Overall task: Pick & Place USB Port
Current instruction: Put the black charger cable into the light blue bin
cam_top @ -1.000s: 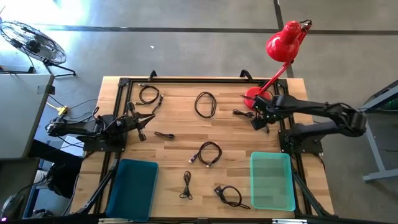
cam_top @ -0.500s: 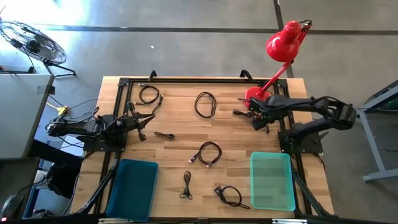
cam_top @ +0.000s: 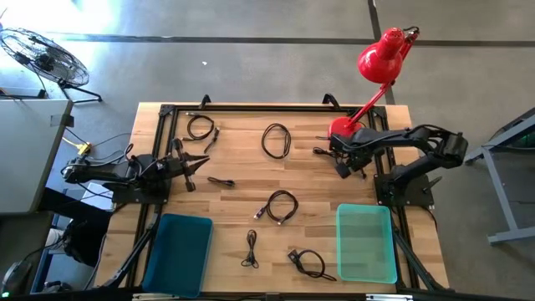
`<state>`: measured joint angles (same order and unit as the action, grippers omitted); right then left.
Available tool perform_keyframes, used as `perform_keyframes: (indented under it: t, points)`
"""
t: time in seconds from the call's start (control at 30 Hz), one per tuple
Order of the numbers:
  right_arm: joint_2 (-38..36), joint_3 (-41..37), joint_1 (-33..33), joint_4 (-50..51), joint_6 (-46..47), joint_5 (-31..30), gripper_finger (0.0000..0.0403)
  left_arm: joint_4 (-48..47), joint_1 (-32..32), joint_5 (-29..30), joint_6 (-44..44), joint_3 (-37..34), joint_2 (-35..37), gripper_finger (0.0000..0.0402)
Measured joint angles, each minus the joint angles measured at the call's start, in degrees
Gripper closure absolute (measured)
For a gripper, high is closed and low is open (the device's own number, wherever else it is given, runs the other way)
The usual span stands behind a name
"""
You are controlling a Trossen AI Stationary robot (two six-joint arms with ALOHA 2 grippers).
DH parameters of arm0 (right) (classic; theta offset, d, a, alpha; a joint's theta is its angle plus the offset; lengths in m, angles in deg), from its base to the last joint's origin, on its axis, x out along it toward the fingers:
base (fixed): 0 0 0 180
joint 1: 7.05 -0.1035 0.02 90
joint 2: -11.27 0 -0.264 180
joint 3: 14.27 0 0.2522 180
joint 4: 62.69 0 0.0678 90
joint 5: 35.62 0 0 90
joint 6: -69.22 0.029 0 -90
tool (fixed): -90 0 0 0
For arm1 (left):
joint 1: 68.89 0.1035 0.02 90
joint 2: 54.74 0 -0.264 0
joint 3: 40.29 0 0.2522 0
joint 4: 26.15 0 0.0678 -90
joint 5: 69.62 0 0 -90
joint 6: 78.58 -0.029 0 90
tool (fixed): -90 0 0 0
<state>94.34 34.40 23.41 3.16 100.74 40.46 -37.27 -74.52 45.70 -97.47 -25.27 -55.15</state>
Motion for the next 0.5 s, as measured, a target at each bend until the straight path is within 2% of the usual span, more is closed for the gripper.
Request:
perform_keyframes:
  t: [0.3, 0.5]
  points:
    - [-0.08, 0.04, 0.02, 0.51, -1.81, 0.34, 0.0370, -0.07, 0.00, -3.95, 4.16, -0.02, 0.01, 0.0376]
    - [-3.10, 2.81, -1.99, 7.97, -1.49, 1.05, 0.0370, 0.74, 0.00, -3.93, 4.21, -0.02, 0.00, 0.0376]
